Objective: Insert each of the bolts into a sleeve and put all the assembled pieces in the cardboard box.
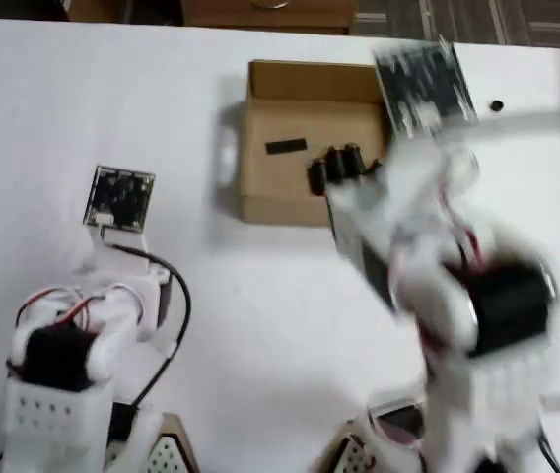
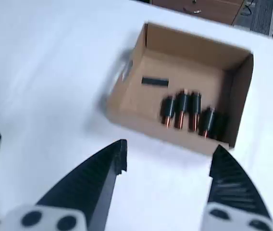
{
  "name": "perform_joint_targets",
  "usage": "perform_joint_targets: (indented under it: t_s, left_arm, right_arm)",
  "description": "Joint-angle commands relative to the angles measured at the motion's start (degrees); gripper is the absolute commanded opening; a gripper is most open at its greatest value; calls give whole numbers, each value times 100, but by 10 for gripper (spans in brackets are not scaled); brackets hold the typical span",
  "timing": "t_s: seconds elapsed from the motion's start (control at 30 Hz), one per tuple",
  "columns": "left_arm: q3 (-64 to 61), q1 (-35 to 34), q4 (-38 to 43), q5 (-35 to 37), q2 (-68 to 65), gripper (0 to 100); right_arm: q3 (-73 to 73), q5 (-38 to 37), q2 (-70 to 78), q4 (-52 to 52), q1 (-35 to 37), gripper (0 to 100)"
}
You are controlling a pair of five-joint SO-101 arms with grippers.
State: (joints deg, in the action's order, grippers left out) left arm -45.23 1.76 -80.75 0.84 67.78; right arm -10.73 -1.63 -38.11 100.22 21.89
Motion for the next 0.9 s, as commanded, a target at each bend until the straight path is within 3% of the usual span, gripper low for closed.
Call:
perform_joint_targets:
  t_s: [0.0,0.23,0.37,0.53,0.6,0.87]
  left_arm:
    - [-22,-53,-18,-343,923,21]
    - [-2229,-378,88,-1187,3745,21]
    - [-3002,-826,378,-1354,3508,22]
    - [-3758,-853,527,-1354,3613,22]
    - [-4004,-862,527,-1345,3684,22]
    - [-4787,-879,589,-1345,3684,22]
  right_arm:
    - [1837,9,-1499,-31,57,265]
    - [5582,-26,-3459,-1631,-1042,265]
    - [7420,-44,-4409,-2422,-1385,247]
    - [7886,-730,-5411,-2527,-1393,6]
    - [8308,-949,-5754,-2510,-1446,42]
    - [10057,-967,-6475,-2598,-1930,19]
